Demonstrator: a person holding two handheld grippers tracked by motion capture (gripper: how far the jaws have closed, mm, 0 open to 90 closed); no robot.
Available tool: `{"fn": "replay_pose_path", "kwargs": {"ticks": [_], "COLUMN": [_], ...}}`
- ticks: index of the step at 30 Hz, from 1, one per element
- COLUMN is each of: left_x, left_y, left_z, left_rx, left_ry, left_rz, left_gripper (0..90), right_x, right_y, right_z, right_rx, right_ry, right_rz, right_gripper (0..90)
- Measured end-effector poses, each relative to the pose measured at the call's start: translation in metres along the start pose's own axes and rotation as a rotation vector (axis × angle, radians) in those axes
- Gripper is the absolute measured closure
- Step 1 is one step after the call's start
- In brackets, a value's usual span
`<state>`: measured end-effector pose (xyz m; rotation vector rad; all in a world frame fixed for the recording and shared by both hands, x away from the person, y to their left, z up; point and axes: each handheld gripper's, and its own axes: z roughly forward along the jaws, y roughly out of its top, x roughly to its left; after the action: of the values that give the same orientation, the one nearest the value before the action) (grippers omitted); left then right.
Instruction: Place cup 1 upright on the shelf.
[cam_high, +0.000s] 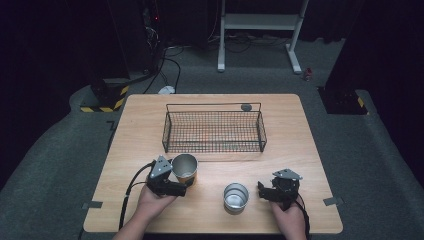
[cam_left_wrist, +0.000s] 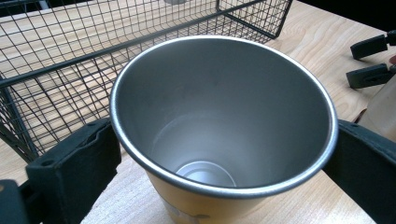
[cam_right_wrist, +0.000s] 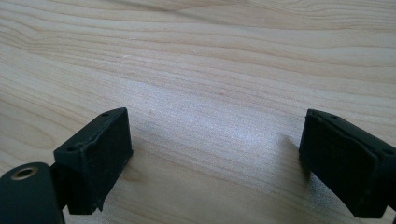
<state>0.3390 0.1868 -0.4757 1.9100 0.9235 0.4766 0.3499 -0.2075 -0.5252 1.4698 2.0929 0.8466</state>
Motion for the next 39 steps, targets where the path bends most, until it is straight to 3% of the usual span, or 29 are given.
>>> {"fn": "replay_pose_path", "kwargs": {"ticks": [7,19,39], "left_x": [0.002,0.001,0.0], "left_y": [-0.002,0.001,0.002], "left_z": [0.002,0.009,0.015], "left_rx": [0.01,-0.028,-0.039], "left_ry": [0.004,-0.017,-0.015], "left_rz": [0.006,-0.001,0.004], "left_gripper": [0.7,0.7,3.6], "right_x": [0.0,0.0,0.0], "right_y": [0.0,0.0,0.0], "right_z": [0.0,0.0,0.0], "right_rx": [0.0,0.0,0.0], "right_ry": [0.001,0.001,0.001], "right_rz": [-0.001,-0.002,-0.002], "right_gripper": [9.2,9.2,9.2]}}
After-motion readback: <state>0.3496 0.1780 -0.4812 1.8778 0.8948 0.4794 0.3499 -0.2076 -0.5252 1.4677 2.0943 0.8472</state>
